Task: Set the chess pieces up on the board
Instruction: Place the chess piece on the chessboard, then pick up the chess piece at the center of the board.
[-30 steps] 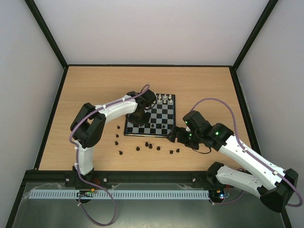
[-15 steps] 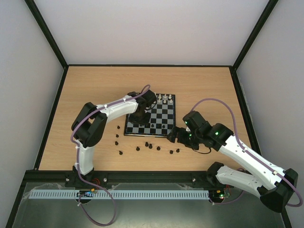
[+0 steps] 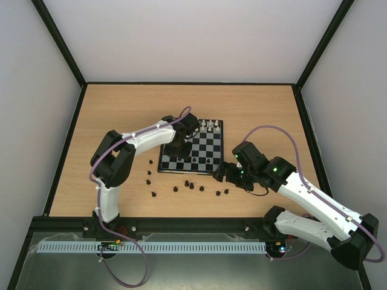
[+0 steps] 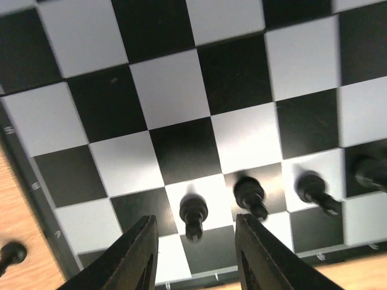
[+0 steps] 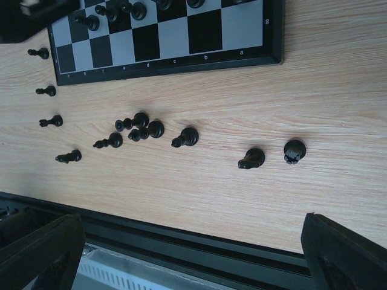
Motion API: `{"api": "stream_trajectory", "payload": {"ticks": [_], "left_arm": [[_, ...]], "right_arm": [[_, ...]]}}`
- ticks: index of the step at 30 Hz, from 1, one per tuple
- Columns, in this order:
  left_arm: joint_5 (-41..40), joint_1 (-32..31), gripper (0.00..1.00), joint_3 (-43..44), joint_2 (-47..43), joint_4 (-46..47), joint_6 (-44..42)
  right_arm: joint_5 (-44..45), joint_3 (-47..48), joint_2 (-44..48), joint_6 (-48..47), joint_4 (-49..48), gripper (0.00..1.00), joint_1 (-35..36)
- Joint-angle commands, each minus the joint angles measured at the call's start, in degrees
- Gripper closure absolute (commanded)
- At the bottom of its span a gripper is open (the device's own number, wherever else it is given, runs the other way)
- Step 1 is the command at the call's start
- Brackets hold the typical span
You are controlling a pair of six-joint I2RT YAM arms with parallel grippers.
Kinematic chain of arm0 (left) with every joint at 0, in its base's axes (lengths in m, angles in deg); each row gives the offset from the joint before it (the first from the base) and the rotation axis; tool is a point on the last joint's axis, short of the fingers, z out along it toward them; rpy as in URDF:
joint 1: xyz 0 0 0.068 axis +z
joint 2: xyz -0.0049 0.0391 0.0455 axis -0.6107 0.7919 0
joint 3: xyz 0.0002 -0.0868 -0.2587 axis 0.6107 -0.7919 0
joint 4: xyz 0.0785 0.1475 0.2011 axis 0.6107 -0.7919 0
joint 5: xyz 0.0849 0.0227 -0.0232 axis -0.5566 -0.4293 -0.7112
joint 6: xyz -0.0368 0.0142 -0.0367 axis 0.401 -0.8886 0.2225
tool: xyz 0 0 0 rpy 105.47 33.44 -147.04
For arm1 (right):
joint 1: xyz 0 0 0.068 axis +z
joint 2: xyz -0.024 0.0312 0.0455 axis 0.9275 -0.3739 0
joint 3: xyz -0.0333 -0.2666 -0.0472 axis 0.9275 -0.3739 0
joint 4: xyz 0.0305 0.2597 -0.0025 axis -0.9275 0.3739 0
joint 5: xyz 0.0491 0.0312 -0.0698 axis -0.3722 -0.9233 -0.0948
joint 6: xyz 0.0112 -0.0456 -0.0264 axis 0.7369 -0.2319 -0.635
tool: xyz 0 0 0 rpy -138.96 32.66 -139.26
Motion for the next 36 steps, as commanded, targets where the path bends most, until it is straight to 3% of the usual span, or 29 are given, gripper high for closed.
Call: {"api": "stream_trajectory", "payload": {"ticks": [1, 11, 15, 16, 17, 27, 36], "left_arm": [[-1.35, -0.3, 0.6, 3.62, -9.0, -4.65, 0.08], [-1.06, 1.22, 0.41, -2.01, -25.64, -7.94, -0.2], [0.65, 4.51, 0.2, -6.19, -30.23, -7.75, 0.51], [0.73, 5.24, 0.06, -6.87, -31.28, -7.73, 0.55], [0.58, 5.78, 0.02, -7.37, -32.09, -7.85, 0.56], [1.97, 13.1, 0.01, -10.64, -34.47, -9.33, -0.76], [2.68, 17.43, 0.01, -19.63, -31.93, -3.84, -0.4]], "right_arm": [[0.55, 0.49, 0.38, 0.35, 3.37, 0.01, 0.34], [-2.47, -5.94, 2.83, 3.41, -1.23, 0.01, 0.31], [-2.68, -6.52, 2.35, 3.28, -1.78, 0.02, 0.31], [-2.68, -6.76, 2.19, 3.28, -1.9, 0.02, 0.35], [-2.75, -6.9, 1.92, 3.39, -2.21, 0.01, 0.32], [-3.56, -6.34, -0.64, 3.24, -4.03, 0.02, 0.35], [-3.39, -4.66, -1.29, 1.56, -2.98, 0.01, 0.33]]}}
